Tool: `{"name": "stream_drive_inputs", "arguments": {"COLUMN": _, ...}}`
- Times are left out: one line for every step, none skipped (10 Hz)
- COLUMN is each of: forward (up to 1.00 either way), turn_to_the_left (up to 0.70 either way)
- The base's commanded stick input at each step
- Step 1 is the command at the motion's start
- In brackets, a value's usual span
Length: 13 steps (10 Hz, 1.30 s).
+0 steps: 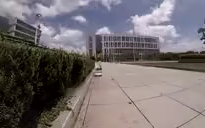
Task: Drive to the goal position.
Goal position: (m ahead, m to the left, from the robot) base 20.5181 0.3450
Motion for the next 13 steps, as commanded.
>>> {"name": "stream_drive_inputs", "arguments": {"forward": 0.01, "turn_to_the_left": 0.0}}
{"name": "stream_drive_inputs", "arguments": {"forward": 0.02, "turn_to_the_left": 0.0}}
{"name": "stream_drive_inputs", "arguments": {"forward": 0.04, "turn_to_the_left": 0.0}}
{"name": "stream_drive_inputs", "arguments": {"forward": 0.02, "turn_to_the_left": 0.0}}
{"name": "stream_drive_inputs", "arguments": {"forward": 0.01, "turn_to_the_left": 0.0}}
{"name": "stream_drive_inputs", "arguments": {"forward": 0.04, "turn_to_the_left": 0.0}}
{"name": "stream_drive_inputs", "arguments": {"forward": 0.04, "turn_to_the_left": 0.0}}
{"name": "stream_drive_inputs", "arguments": {"forward": 0.04, "turn_to_the_left": 0.0}}
{"name": "stream_drive_inputs", "arguments": {"forward": 0.04, "turn_to_the_left": 0.0}}
{"name": "stream_drive_inputs", "arguments": {"forward": 0.04, "turn_to_the_left": 0.0}}
{"name": "stream_drive_inputs", "arguments": {"forward": 0.04, "turn_to_the_left": 0.0}}
{"name": "stream_drive_inputs", "arguments": {"forward": 0.02, "turn_to_the_left": 0.0}}
{"name": "stream_drive_inputs", "arguments": {"forward": 0.0, "turn_to_the_left": 0.0}}
